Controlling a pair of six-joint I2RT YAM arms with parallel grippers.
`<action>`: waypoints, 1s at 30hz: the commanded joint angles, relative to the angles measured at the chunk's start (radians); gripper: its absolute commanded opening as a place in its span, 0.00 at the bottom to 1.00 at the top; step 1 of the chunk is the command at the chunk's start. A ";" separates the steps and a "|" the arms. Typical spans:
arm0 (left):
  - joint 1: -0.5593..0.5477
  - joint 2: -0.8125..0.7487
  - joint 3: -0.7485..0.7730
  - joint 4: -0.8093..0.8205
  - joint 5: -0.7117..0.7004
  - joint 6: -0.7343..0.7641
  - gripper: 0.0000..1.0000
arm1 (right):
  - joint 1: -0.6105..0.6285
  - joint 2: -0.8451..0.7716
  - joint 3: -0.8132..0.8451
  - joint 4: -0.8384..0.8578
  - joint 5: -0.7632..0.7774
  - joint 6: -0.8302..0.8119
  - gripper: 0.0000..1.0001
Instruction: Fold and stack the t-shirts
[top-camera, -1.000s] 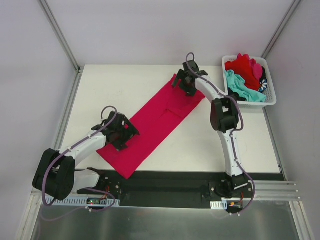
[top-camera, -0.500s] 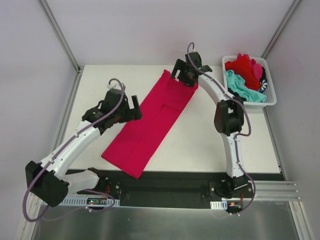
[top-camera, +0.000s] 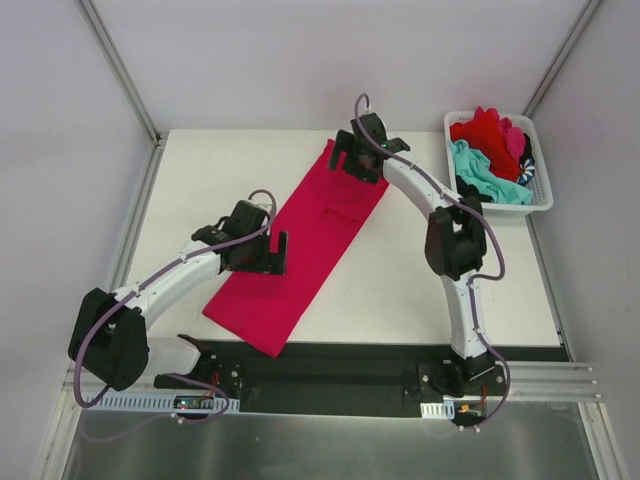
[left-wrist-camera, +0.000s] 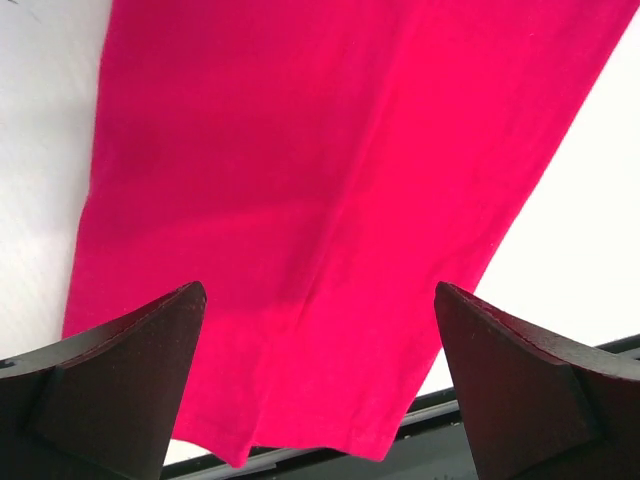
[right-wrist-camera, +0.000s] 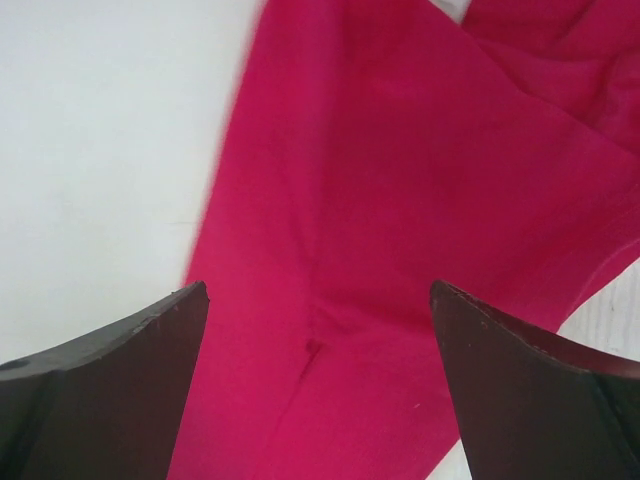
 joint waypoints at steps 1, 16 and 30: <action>-0.026 0.039 -0.022 0.072 0.050 -0.027 0.99 | -0.018 0.116 0.100 -0.093 0.036 -0.018 0.96; -0.111 0.276 -0.058 0.023 -0.033 -0.153 0.99 | -0.037 0.336 0.278 -0.092 0.020 -0.006 0.96; -0.307 0.345 0.024 0.015 0.067 -0.474 0.98 | -0.043 0.475 0.395 0.101 -0.072 0.126 0.96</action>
